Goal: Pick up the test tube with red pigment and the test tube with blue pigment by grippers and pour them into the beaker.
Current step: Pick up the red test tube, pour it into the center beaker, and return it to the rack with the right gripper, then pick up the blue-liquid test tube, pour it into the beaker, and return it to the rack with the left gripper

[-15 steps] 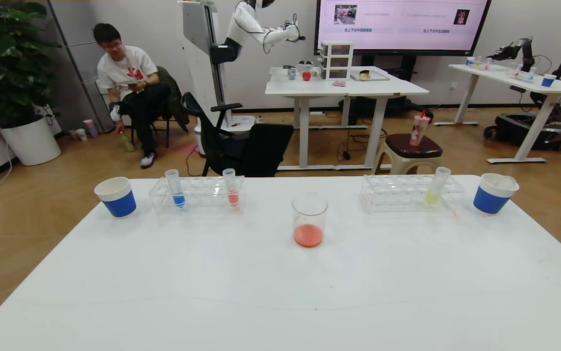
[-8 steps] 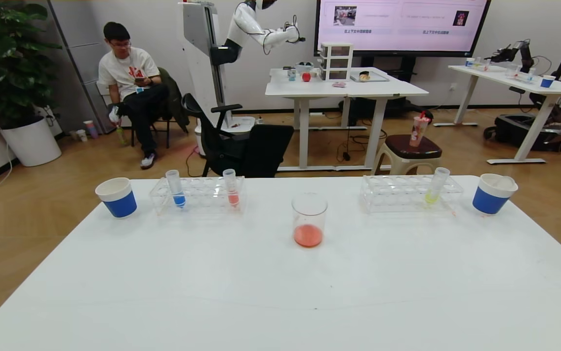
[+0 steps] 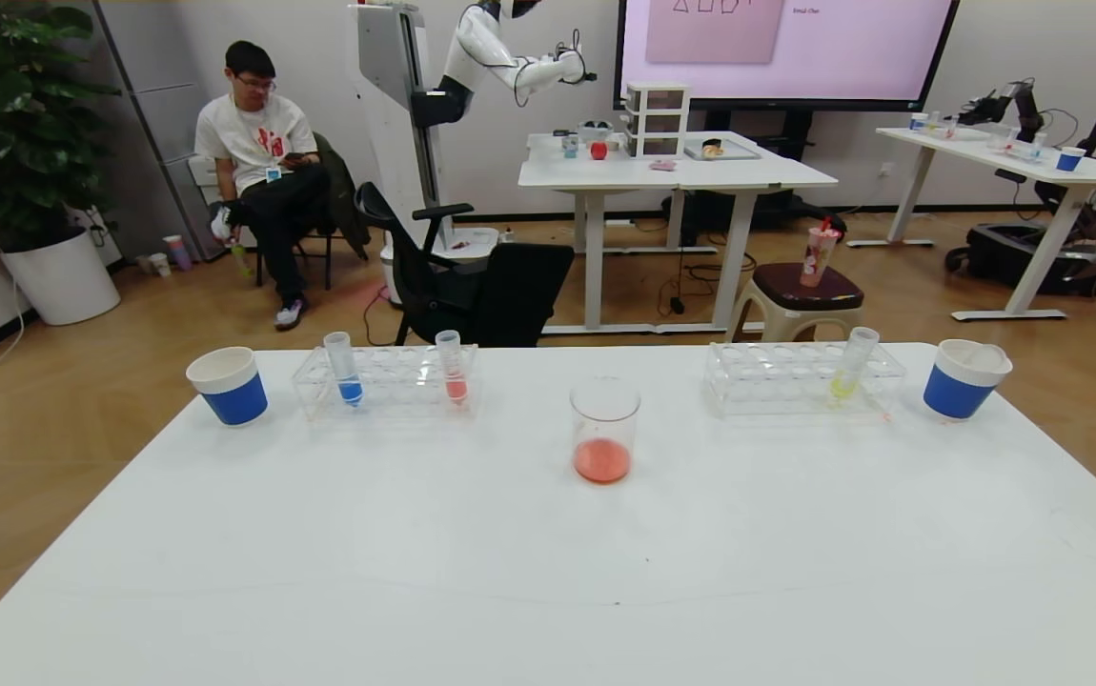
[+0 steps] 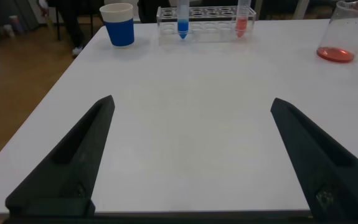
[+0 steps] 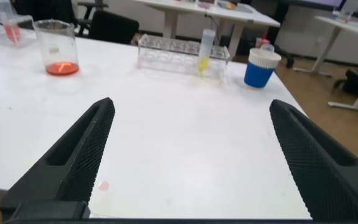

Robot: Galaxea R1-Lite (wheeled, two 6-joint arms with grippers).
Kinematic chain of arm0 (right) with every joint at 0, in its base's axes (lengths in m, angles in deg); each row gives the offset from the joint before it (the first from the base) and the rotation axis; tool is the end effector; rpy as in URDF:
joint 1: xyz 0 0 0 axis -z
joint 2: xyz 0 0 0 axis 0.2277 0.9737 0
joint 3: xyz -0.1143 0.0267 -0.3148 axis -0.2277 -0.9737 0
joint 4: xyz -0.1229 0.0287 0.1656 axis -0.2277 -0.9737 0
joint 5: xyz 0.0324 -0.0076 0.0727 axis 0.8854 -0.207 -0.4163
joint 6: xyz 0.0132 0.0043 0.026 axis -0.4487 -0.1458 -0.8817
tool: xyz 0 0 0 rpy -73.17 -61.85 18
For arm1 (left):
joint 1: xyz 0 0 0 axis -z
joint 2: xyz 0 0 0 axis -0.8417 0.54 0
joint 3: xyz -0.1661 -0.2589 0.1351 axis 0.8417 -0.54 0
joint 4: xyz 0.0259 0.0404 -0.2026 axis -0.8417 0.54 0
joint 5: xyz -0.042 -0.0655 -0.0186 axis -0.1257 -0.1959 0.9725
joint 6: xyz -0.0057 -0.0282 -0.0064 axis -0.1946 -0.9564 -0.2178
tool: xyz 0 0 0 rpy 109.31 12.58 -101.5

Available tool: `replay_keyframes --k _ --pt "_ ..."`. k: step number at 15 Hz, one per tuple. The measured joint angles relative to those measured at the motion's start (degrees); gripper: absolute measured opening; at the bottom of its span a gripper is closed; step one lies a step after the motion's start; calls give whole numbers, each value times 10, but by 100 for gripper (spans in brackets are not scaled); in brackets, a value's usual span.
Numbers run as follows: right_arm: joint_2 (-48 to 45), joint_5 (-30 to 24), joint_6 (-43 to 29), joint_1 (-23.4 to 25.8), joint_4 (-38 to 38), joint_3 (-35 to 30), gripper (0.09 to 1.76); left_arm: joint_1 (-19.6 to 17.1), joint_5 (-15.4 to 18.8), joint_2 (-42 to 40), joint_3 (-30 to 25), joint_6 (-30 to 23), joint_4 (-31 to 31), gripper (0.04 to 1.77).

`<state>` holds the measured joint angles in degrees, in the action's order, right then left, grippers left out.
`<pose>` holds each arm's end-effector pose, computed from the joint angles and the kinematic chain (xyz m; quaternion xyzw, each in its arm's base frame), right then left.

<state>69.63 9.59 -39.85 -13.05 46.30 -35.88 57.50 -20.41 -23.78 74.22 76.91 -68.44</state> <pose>-0.0340 0.0023 0.0896 -0.0479 -0.0556 0.0361 0.9966 -0.0325 -0.0001 0.0751 0.0122 0.0008 -0.0037 0.9999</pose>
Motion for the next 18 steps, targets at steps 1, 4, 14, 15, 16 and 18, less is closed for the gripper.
replay_keyframes --k 1,4,14,15,16,18 --pt "-1 19 1 0 -19 -2 174 0 0 0 0 0 0 175" --pt "-1 27 -5 -1 -60 -5 174 0 1 0 0 3 0 175" --pt "-1 38 -37 -1 -59 -6 174 1 3 64 96 22 -1 175" --pt "-1 38 -37 -1 -59 -6 174 3 4 105 126 21 -20 175" --pt "-1 38 -37 -1 -59 -6 174 4 4 151 150 19 -45 175" --pt "-1 38 -37 -1 -59 -6 174 5 4 264 195 13 -118 175"
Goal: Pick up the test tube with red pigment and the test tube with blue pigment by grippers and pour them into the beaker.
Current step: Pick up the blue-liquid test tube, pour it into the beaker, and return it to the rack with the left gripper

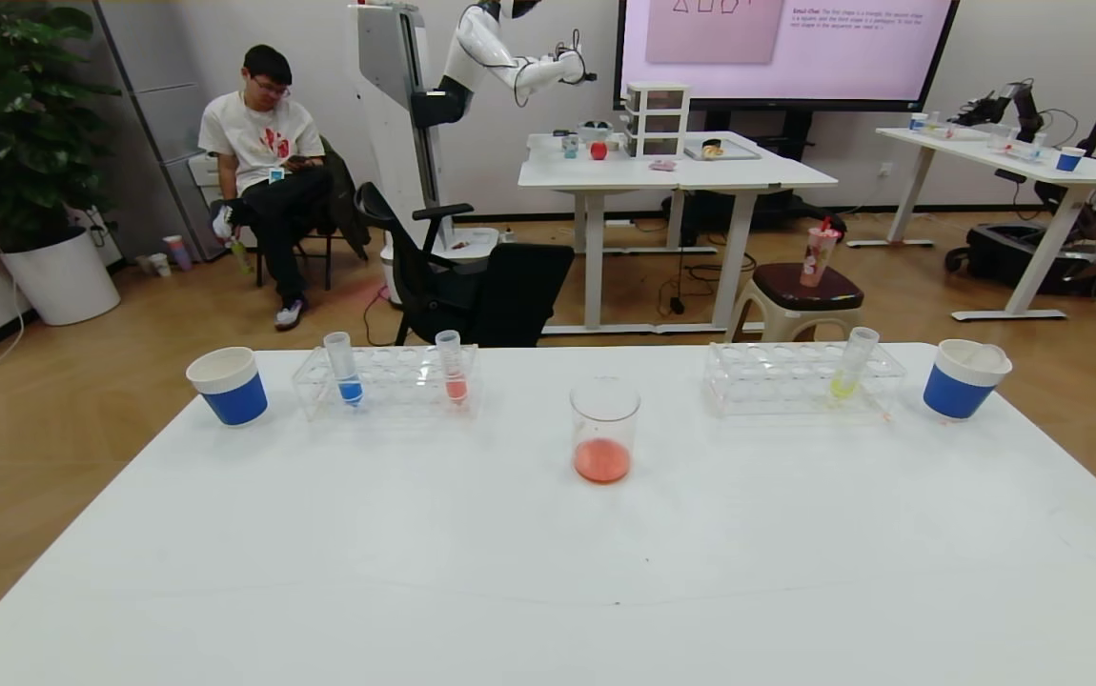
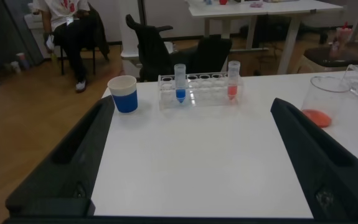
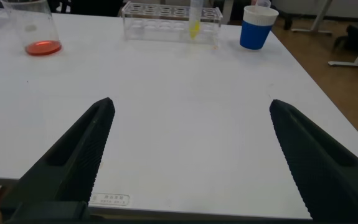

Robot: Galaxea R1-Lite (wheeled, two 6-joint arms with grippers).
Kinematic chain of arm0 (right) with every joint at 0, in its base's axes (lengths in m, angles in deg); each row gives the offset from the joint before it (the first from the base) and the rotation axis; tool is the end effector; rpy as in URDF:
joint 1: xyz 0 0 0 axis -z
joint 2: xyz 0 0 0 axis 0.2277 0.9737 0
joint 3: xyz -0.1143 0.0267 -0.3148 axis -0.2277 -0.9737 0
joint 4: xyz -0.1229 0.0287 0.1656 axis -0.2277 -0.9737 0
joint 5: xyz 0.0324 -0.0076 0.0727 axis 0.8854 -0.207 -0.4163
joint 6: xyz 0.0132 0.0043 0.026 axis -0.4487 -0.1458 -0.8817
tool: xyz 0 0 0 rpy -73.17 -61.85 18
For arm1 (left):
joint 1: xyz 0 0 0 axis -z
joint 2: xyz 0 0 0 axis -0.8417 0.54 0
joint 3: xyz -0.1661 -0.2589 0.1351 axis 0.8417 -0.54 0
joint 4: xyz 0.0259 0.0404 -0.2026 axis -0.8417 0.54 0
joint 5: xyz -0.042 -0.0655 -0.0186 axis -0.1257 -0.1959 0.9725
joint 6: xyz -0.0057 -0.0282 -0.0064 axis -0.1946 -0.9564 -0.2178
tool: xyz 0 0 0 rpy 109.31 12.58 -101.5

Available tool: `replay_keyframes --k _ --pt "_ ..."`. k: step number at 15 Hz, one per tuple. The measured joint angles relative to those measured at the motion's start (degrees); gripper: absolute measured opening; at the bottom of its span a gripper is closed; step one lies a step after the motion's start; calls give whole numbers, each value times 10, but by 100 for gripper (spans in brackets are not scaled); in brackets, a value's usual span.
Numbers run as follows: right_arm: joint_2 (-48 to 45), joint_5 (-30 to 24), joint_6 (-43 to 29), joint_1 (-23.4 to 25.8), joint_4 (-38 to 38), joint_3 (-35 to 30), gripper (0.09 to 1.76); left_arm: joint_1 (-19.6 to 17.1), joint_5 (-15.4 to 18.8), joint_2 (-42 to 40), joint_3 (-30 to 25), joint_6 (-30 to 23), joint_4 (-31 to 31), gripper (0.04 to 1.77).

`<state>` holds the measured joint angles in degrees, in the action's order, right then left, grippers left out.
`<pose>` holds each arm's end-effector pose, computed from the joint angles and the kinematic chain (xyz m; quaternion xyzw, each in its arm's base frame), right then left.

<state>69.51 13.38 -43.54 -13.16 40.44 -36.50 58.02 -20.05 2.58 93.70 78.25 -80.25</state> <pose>-0.0326 0.0003 0.0751 -0.0136 0.0014 0.0065 0.9999 0.0095 -0.0005 0.2099 0.0238 -0.0424 -0.0103 0.9988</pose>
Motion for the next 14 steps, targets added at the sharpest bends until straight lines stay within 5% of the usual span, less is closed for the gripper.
replay_keyframes --k 10,14 --pt "0 0 0 0 0 0 174 -6 -4 589 93 -34 -436 175" --pt "0 0 0 0 0 0 174 -7 -9 780 150 -39 -531 175"
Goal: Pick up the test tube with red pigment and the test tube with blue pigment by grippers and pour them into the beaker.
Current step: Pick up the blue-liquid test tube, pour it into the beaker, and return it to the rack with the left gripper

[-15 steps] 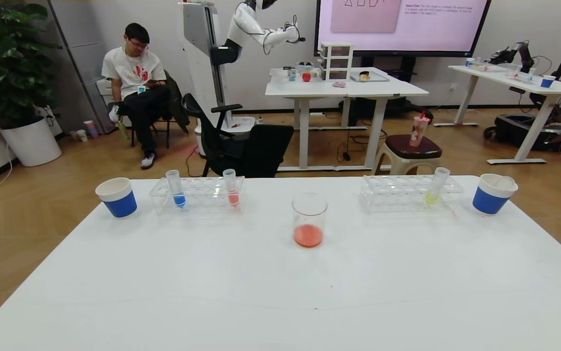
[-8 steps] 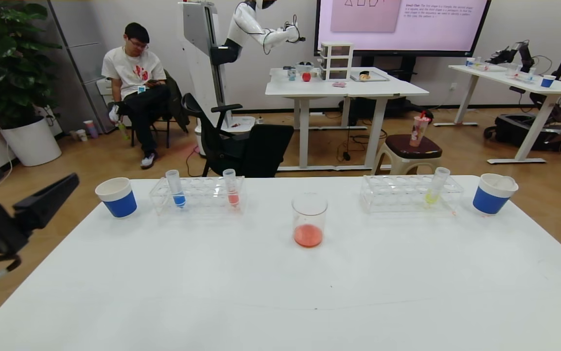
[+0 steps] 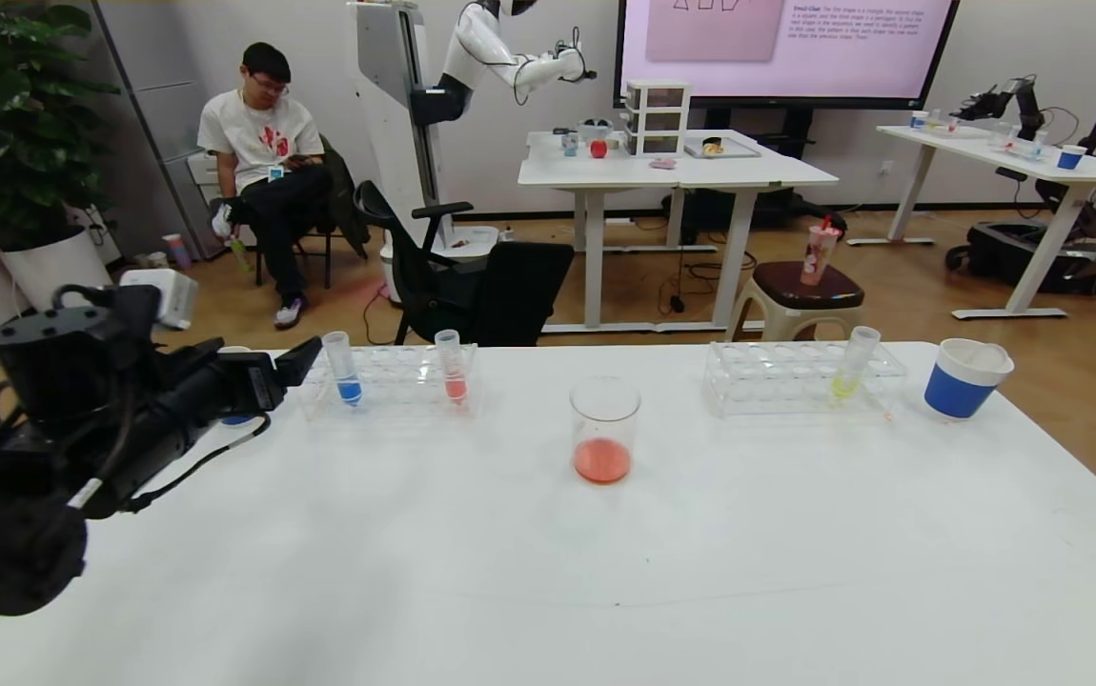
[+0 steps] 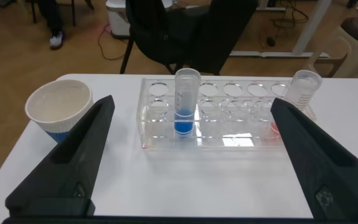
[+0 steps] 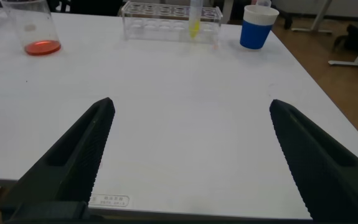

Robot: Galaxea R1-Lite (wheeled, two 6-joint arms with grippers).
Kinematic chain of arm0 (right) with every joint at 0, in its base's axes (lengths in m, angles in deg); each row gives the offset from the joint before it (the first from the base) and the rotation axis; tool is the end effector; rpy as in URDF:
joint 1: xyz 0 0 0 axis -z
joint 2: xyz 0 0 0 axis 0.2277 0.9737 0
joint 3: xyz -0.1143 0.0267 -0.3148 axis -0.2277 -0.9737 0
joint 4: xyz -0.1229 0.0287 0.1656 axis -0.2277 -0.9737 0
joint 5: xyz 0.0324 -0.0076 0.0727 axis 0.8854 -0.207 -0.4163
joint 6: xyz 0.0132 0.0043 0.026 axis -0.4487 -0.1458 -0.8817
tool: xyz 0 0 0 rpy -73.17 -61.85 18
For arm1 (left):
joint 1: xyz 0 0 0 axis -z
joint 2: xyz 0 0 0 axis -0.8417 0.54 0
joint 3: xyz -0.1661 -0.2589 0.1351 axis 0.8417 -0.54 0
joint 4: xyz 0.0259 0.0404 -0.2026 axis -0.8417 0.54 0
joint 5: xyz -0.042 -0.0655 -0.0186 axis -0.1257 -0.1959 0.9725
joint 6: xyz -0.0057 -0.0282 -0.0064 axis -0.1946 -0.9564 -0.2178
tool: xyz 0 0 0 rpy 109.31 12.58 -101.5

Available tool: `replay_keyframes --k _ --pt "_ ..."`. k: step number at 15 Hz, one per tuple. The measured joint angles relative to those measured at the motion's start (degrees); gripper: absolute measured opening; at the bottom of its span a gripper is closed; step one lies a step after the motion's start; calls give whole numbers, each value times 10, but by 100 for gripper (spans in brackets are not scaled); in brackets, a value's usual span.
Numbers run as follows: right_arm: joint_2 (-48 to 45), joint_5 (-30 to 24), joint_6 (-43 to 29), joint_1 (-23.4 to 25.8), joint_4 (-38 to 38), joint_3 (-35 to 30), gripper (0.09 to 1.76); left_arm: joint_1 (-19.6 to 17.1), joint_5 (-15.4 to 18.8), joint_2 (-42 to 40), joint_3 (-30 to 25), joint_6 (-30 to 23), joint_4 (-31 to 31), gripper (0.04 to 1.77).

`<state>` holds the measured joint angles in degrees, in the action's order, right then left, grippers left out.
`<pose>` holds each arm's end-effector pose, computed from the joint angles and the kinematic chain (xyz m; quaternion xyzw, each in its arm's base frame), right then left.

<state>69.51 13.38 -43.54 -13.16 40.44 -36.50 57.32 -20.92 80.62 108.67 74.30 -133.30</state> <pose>-0.0326 0.0003 0.0751 -0.0136 0.0014 0.0065 0.9999 0.3298 0.0001 0.1593 -0.0105 0.0453 0.0028 0.9989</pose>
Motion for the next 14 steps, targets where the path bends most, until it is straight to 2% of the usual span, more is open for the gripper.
replay_keyframes --k 5,11,14 --pt "0 0 0 0 0 0 174 3 -21 148 79 -14 -59 175" --pt "0 0 0 0 0 0 174 4 -25 236 186 -13 -58 175" --pt "0 0 0 0 0 0 174 11 -24 265 222 -12 -51 175"
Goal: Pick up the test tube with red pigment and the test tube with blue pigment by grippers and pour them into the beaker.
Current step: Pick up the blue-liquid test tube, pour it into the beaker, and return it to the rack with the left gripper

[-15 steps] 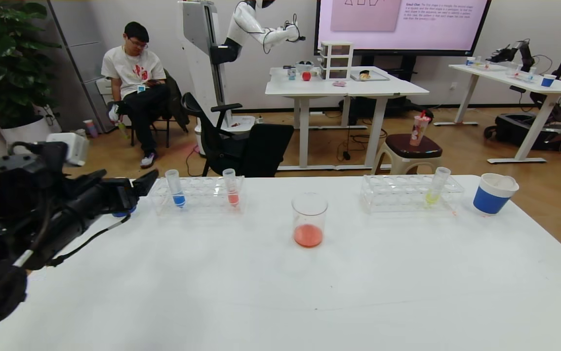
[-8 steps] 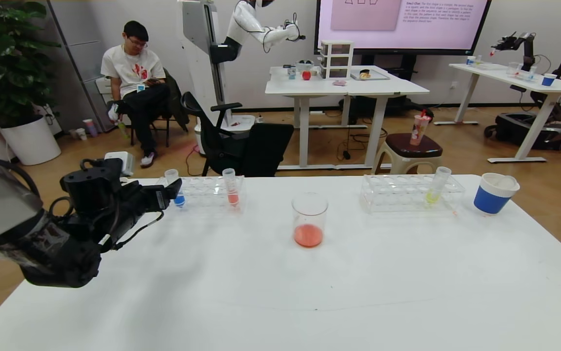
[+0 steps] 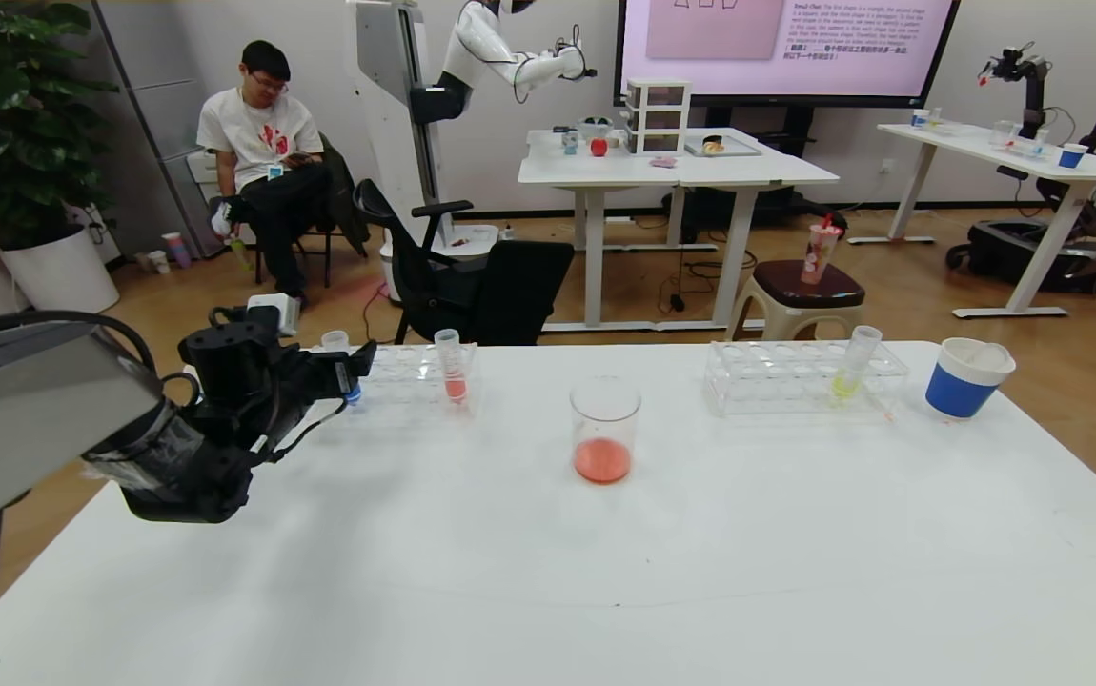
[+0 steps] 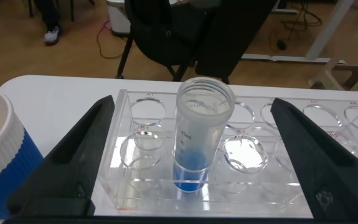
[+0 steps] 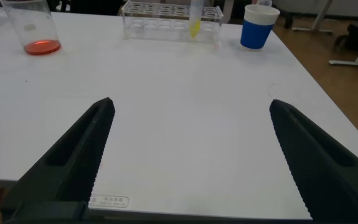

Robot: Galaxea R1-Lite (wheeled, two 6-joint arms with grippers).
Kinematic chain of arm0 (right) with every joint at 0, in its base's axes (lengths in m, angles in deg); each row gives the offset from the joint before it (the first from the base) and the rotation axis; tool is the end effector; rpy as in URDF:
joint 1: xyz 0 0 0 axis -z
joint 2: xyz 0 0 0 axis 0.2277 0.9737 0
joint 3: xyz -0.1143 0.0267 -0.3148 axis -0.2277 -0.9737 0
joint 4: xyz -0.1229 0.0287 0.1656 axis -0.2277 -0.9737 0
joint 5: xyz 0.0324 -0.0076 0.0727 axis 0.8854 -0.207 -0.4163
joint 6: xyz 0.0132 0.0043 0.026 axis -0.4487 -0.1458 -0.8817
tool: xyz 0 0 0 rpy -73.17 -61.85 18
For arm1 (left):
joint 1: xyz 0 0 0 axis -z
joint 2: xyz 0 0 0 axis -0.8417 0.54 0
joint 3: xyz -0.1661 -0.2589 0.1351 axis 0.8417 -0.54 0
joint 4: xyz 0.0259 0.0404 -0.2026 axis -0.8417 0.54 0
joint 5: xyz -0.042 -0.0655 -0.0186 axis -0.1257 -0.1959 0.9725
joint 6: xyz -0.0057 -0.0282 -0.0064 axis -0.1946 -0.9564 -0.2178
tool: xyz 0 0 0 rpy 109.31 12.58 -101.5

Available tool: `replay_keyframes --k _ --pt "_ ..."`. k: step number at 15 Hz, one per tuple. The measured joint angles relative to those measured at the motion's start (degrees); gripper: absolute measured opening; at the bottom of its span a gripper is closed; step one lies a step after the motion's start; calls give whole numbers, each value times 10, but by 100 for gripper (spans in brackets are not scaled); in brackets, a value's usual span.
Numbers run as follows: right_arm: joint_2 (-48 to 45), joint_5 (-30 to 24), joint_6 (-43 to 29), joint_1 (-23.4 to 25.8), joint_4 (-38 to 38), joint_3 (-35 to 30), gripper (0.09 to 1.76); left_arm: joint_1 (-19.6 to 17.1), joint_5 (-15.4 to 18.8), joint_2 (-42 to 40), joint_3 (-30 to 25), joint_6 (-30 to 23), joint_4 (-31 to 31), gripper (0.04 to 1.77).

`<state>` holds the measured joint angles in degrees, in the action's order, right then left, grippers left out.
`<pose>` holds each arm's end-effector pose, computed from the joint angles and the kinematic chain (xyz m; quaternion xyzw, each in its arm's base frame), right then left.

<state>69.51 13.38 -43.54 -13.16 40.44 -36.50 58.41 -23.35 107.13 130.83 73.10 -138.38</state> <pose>-0.0326 0.0003 0.0751 -0.0136 0.0014 0.0065 0.9999 0.4541 -0.0073 0.0794 -0.0198 0.0386 0.0148 0.9989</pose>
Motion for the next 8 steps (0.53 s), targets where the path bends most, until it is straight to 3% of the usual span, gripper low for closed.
replay_keyframes --k 7,8 --pt "0 0 0 0 0 0 174 1 1 16 11 -1 -5 175" --pt "0 0 0 0 0 0 174 2 1 16 11 0 -4 165"
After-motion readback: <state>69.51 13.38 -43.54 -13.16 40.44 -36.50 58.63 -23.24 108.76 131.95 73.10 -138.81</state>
